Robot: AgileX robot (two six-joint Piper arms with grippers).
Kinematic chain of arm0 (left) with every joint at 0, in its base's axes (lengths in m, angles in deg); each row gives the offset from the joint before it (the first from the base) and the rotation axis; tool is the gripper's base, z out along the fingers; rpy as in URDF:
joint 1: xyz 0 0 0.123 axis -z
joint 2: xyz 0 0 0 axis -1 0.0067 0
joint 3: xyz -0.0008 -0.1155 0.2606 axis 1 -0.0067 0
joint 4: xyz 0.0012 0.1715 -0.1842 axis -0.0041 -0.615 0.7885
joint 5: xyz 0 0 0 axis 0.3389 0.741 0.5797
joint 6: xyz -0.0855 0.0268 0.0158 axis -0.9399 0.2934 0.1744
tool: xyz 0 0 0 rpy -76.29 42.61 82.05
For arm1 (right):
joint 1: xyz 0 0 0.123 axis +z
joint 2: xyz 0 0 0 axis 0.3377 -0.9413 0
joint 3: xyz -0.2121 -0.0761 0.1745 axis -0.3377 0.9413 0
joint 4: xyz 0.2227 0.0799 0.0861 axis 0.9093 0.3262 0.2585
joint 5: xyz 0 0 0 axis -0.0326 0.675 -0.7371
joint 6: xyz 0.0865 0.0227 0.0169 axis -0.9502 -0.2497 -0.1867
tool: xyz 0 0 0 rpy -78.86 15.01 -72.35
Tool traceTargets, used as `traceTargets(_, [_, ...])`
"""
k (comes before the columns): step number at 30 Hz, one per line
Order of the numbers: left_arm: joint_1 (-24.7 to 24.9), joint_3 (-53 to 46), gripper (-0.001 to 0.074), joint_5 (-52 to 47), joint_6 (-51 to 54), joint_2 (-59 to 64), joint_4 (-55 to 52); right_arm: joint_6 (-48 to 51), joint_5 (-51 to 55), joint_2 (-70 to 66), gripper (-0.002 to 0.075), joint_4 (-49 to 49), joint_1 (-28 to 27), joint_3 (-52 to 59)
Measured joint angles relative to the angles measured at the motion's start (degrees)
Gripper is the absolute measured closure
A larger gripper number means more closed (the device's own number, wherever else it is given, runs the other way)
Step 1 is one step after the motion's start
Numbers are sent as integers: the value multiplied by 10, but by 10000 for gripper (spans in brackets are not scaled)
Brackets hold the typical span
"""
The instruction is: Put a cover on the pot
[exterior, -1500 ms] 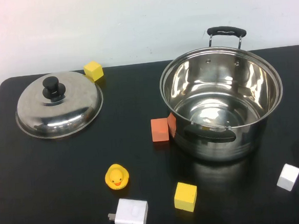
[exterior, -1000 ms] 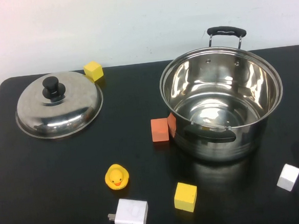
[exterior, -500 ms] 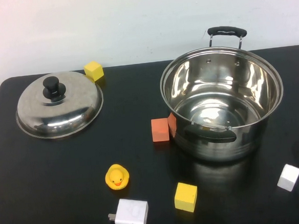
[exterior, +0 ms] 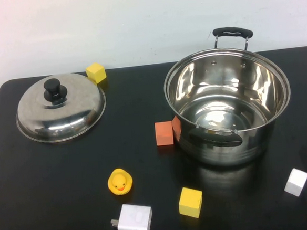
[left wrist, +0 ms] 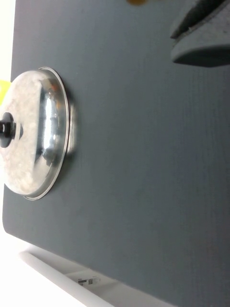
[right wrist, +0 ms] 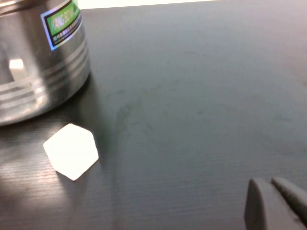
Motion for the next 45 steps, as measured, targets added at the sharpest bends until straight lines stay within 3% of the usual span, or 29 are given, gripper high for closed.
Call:
traceTargets(8, [0,-1,737,41,0,0,11,0,0,0,728,0,0,0])
traceTargets(23, [0,-1,737,427,-4,0,15,0,0,0,728,0,0,0])
traceTargets(29, [0,-1,736,548,-138,-1,77,0,0,0,728,0,0,0])
traceTargets(32, [0,14,737,483,-144,-2,127,0,0,0,728,0,0,0])
traceTargets(38, [0,132,737,284,-44,14,137,0,0,0,728,0,0,0])
traceTargets(45, [0,252,736,190,-26,134,123,0,0,0,728,0,0,0])
